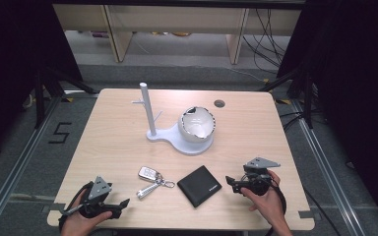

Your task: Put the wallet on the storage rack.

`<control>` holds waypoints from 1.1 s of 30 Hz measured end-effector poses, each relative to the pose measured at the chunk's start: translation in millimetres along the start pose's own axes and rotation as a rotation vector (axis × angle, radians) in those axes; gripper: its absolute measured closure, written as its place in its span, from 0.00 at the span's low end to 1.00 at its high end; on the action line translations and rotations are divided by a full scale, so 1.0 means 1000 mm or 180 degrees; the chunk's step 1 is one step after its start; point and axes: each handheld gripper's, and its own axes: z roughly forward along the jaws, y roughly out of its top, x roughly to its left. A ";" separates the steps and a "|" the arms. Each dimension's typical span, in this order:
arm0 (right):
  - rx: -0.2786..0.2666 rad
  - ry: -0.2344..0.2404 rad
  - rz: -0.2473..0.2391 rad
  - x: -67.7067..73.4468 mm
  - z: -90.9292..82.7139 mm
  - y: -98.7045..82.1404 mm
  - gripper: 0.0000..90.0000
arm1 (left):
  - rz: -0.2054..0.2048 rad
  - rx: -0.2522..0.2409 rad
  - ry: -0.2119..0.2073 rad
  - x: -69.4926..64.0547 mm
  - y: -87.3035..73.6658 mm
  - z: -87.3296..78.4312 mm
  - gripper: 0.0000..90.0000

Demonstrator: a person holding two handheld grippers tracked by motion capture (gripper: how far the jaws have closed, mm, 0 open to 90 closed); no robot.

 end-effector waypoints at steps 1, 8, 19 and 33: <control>-0.0008 0.0005 -0.0004 0.000 0.000 0.000 0.19 | 0.0048 0.0030 0.0011 0.001 0.000 0.000 0.18; -0.0062 0.0027 -0.0063 0.001 0.001 0.000 0.21 | 0.0006 -0.0027 -0.0043 -0.001 0.003 -0.003 0.20; 0.0012 0.0334 0.0054 0.006 0.004 0.001 0.27 | 0.0190 -0.0105 -0.0454 -0.036 0.018 0.004 0.31; 0.0000 0.0578 0.0131 0.013 0.011 0.007 0.29 | 0.0602 -0.0157 -0.0828 -0.071 0.049 0.035 0.66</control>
